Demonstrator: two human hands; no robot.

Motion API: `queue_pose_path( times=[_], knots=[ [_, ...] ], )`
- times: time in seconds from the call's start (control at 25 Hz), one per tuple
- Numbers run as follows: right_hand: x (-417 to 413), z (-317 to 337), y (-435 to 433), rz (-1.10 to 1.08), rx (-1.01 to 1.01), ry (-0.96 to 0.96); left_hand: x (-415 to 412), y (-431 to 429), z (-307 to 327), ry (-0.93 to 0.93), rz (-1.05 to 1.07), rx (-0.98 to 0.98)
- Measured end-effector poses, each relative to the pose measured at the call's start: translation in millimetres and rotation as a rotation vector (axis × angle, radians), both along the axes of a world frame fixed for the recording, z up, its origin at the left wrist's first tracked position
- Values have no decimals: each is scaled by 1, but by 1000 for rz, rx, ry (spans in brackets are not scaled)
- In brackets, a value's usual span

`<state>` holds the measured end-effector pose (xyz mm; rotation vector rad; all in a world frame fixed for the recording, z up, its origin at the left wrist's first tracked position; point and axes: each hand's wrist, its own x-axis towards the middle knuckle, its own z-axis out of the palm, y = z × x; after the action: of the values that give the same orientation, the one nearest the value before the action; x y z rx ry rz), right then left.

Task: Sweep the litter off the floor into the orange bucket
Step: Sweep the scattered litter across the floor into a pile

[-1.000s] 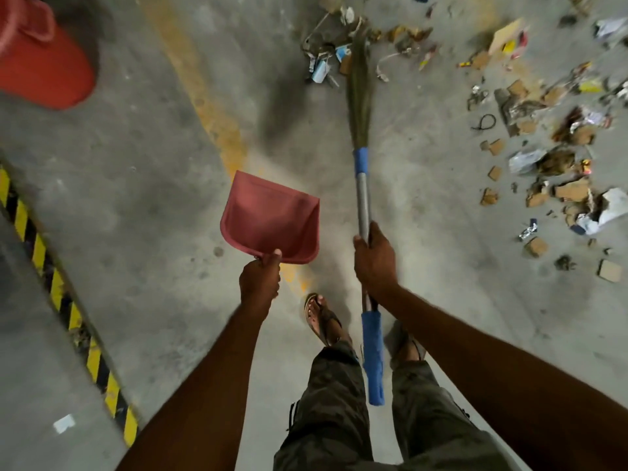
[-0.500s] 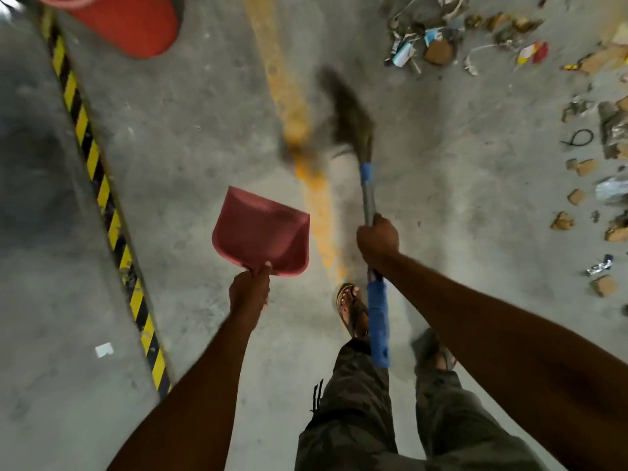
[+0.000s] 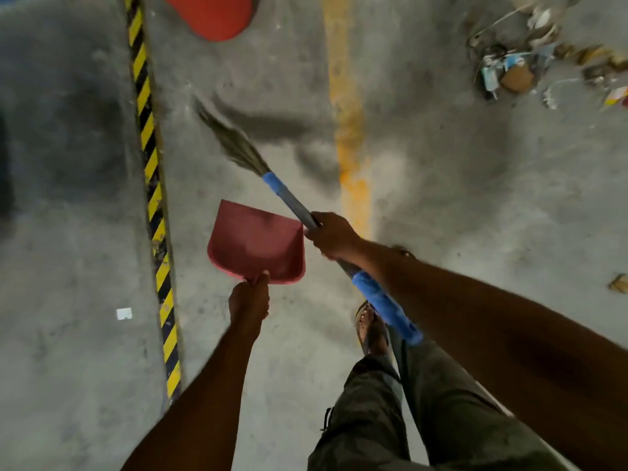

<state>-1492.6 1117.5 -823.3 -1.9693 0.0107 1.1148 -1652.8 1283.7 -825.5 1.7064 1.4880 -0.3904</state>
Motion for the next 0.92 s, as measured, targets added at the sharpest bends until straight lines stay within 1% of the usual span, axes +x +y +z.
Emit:
queue_pose_path(
  times=[0.08, 0.12, 0.2, 0.24, 0.28, 0.32, 0.4, 0.48, 0.6, 0.72, 0.8, 0.84, 0.92],
  knots=[
    [35, -19, 26, 15, 2, 105, 5, 6, -7, -6, 47, -4],
    [47, -31, 32, -40, -9, 159, 11, 6, -8, -15, 52, -9],
    [61, -43, 20, -309, -37, 293, 29, -2, -9, -6, 40, -35],
    [66, -46, 7, -453, -80, 314, 40, -9, -7, -7, 37, -52],
    [69, -42, -9, -561, -142, 297, 52, -17, -4, -7, 19, -69],
    [75, -36, -26, -623, -213, 252, 67, -27, 0, -5, -7, -87],
    [88, -21, -62, -694, -341, 136, 99, -48, 3, 1, -55, -115],
    [97, -4, -90, -754, -382, 71, 131, -68, 10, -18, -97, -127],
    [100, 12, -124, -721, -333, -12, 176, -96, 18, -70, -159, -134],
    [110, 9, -157, -507, -247, -39, 211, -110, 23, -63, -242, -135],
    [123, 2, -186, -396, -246, 23, 231, -115, 23, -61, -295, -135],
    [128, -2, -202, -386, -261, 72, 241, -117, 22, -60, -319, -138],
    [136, -11, -234, -445, -333, 130, 261, -123, 18, -59, -367, -159]
  ],
)
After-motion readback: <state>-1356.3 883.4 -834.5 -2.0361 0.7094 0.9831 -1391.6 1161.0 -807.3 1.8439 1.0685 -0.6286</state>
